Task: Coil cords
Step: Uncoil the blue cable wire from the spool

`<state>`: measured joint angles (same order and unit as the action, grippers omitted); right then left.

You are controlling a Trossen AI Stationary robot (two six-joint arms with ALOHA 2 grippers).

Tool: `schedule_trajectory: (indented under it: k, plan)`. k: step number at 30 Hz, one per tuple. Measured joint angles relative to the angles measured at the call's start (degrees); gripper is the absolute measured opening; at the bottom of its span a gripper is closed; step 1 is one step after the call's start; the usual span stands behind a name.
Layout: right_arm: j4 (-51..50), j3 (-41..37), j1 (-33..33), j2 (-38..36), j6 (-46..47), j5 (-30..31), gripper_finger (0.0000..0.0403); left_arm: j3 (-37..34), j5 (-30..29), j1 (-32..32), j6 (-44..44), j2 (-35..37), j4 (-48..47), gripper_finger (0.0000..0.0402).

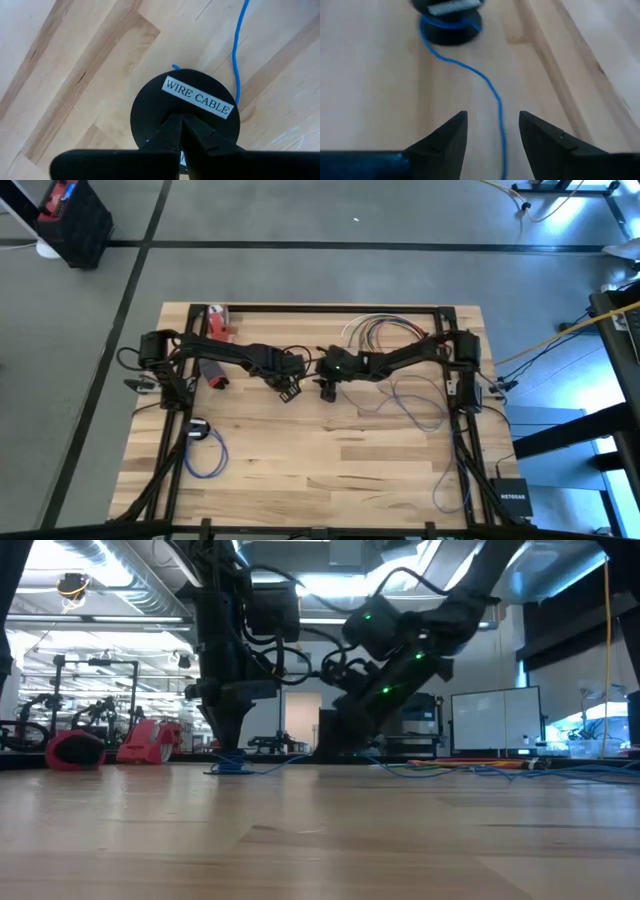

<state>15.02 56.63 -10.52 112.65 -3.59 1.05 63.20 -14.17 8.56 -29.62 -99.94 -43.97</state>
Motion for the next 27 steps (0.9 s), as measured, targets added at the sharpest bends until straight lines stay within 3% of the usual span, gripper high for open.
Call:
schedule_trajectory:
  k: [5, 8, 15, 21, 27]
  plan:
    - [-2.3, 2.42, -0.04, 1.7, -0.93, 2.53, 0.018, 0.0, 0.0, 0.0, 0.01, 0.0, -0.17, 0.0]
    - [-2.71, 2.41, -0.02, 1.72, -1.42, 2.43, 0.0158, 0.0, 0.0, 0.0, 0.03, 0.0, -0.11, 0.0]
    - [-2.18, 2.39, 0.23, 1.66, -6.74, 2.84, 0.0014, 0.0, 0.0, 0.0, 0.28, 0.0, 0.04, 0.0]
    - [-4.18, -0.72, 2.8, -3.21, -8.93, 7.04, 0.0008, 0.0, -0.01, -0.03, 0.32, 0.0, -0.18, 0.0]
    - [-6.16, -11.09, 5.74, -14.57, -8.75, 11.54, 0.0006, 0.0, -0.02, -0.6, 0.48, 0.0, -0.14, 0.0]
